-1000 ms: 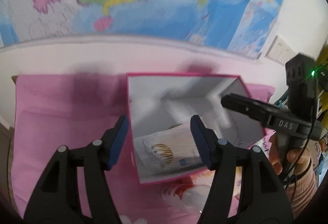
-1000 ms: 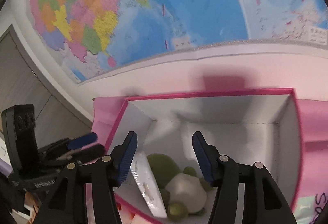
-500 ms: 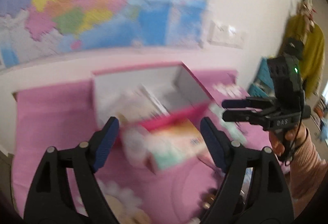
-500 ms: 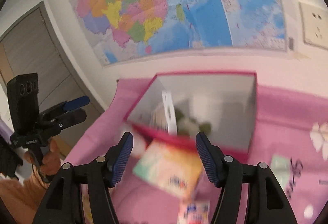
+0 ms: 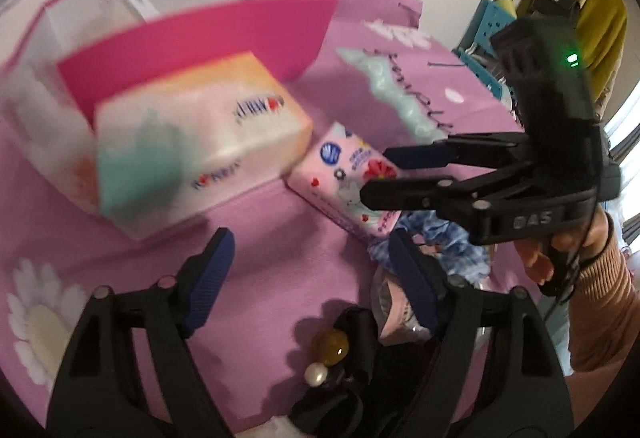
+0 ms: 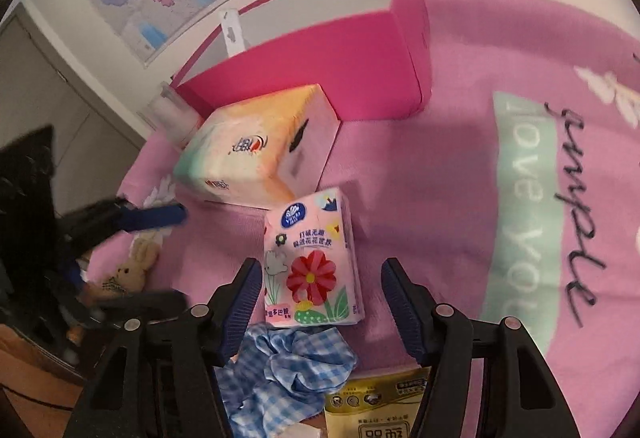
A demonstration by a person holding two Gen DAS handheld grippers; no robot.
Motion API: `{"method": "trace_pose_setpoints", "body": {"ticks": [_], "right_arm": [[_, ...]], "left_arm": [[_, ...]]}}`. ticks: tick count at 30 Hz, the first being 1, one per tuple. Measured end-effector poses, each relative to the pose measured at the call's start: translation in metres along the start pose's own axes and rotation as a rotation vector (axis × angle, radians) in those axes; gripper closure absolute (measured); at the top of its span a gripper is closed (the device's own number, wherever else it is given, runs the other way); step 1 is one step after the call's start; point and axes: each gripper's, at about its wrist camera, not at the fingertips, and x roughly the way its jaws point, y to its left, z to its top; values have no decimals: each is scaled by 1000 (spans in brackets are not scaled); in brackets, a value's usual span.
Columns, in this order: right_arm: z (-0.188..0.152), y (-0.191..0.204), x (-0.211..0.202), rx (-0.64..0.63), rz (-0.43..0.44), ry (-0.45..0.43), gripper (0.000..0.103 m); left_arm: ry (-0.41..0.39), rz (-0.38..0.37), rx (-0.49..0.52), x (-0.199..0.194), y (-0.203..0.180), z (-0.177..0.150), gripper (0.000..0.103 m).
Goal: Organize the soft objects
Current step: 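Grasp the floral tissue pack with the right tool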
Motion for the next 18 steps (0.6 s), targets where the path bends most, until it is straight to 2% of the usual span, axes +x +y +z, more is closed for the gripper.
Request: {"method": "trace_pose_setpoints", "body": {"ticks": [5,7,11,14,18], "right_arm": [[2,-6,3,19,34,-12,53],[2,-6,5,22,40,-10,59],[1,-8,7,26,43,-24,62],[0,-8,5,34,50,-42,70],[0,-2,4,12,57,-44,74]], "left_arm": [[61,-44,-51,21,2,1,43],[68,-67,-59,25,1,3,45],[71,-110,-81,28,0,7,52],[76,-145,-96,29,0,10,52],[73,-133,-79,30,-7,11,53]]}}
